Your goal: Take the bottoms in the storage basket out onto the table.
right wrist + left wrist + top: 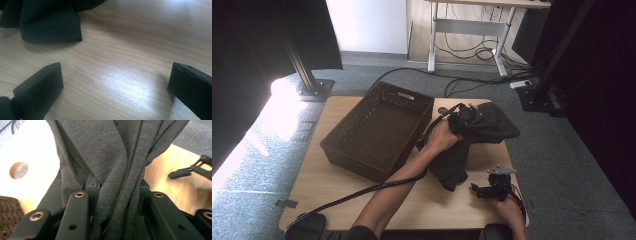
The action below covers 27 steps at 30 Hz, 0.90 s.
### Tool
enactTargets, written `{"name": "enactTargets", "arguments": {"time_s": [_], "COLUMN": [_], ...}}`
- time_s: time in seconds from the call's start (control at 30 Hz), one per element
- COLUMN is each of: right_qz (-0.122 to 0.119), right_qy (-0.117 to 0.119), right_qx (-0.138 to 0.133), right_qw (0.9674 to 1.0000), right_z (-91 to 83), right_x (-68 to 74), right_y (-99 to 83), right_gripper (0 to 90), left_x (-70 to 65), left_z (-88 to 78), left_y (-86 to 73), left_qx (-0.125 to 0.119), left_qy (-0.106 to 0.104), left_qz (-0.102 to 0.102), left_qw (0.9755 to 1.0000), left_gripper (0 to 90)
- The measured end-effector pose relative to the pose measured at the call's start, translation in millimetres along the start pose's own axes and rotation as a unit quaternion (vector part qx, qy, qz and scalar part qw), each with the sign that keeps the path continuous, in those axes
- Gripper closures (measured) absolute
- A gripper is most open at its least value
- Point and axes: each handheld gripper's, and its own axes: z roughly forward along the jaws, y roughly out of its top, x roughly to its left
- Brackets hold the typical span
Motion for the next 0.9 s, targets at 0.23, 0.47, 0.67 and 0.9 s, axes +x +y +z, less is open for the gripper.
{"name": "enactTargets", "arguments": {"time_s": [0.23,0.47,0.67,0.9], "right_qz": [0.001,0.001,0.003,0.005], "right_qy": [-0.001,-0.001,-0.005,-0.006], "right_qx": [-0.001,-0.001,-0.001,-0.001], "right_qw": [1.0,1.0,1.0,1.0], "right_z": [-0.3,-0.4,0.2,0.5], "right_x": [-0.6,-0.6,-0.6,-0.3], "right_y": [-0.4,-0.4,0.2,0.5], "right_gripper": [0.0,0.0,0.0,0.0], "left_x": [0.4,-1.0,3.8,15.9], "left_z": [24.2,50.1,68.4,80.3], "left_y": [-10.0,-24.8,-42.2,-58.7], "left_qx": [-0.003,0.012,0.012,-0.008], "left_qy": [-0.008,-0.017,-0.024,-0.04], "left_qz": [-0.01,-0.018,-0.035,-0.059], "left_qw": [0.9999,0.9996,0.999,0.9974], "left_gripper": [65.5,65.1,64.3,63.4]}}
